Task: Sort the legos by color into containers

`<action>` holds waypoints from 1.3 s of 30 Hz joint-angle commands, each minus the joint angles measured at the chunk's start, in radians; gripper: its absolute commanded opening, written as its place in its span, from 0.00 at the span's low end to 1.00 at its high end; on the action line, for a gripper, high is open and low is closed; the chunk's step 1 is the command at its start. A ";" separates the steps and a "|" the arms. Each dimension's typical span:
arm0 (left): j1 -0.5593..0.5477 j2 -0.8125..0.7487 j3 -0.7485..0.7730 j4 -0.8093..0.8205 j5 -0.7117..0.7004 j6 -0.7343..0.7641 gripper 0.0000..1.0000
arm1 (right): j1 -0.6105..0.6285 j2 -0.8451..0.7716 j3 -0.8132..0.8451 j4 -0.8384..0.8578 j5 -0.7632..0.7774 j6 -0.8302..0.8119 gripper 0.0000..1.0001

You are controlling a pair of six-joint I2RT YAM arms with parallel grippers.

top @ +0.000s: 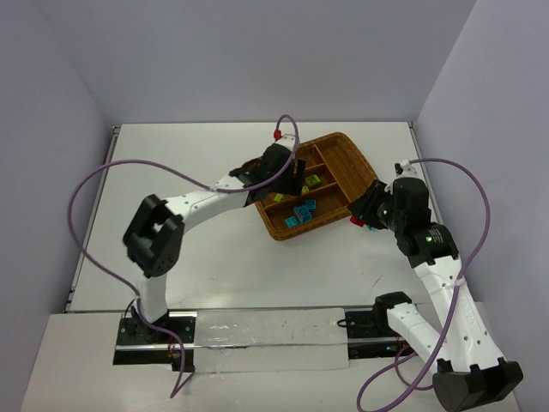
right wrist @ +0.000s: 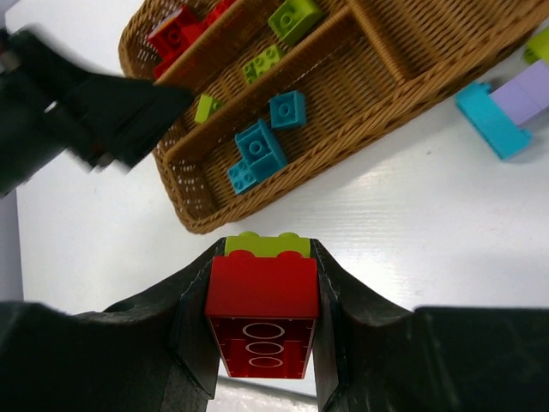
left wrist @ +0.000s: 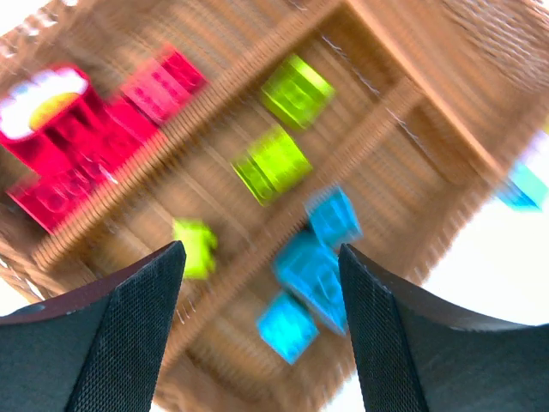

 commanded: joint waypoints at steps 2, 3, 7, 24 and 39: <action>0.020 -0.287 -0.265 0.264 0.363 0.007 0.79 | -0.005 0.029 -0.025 0.079 -0.171 -0.024 0.00; 0.020 -0.327 -0.319 0.328 0.454 0.023 0.79 | -0.006 0.049 -0.025 0.089 -0.222 -0.035 0.00; 0.019 -0.403 -0.421 0.391 0.629 0.149 0.79 | -0.008 0.097 -0.009 0.134 -0.487 -0.054 0.00; -0.024 -0.718 -0.845 0.842 0.772 0.605 0.76 | -0.009 0.174 -0.063 0.341 -0.964 0.030 0.00; -0.111 -0.619 -0.731 0.879 0.814 0.637 0.74 | -0.007 0.165 -0.075 0.349 -1.001 0.028 0.00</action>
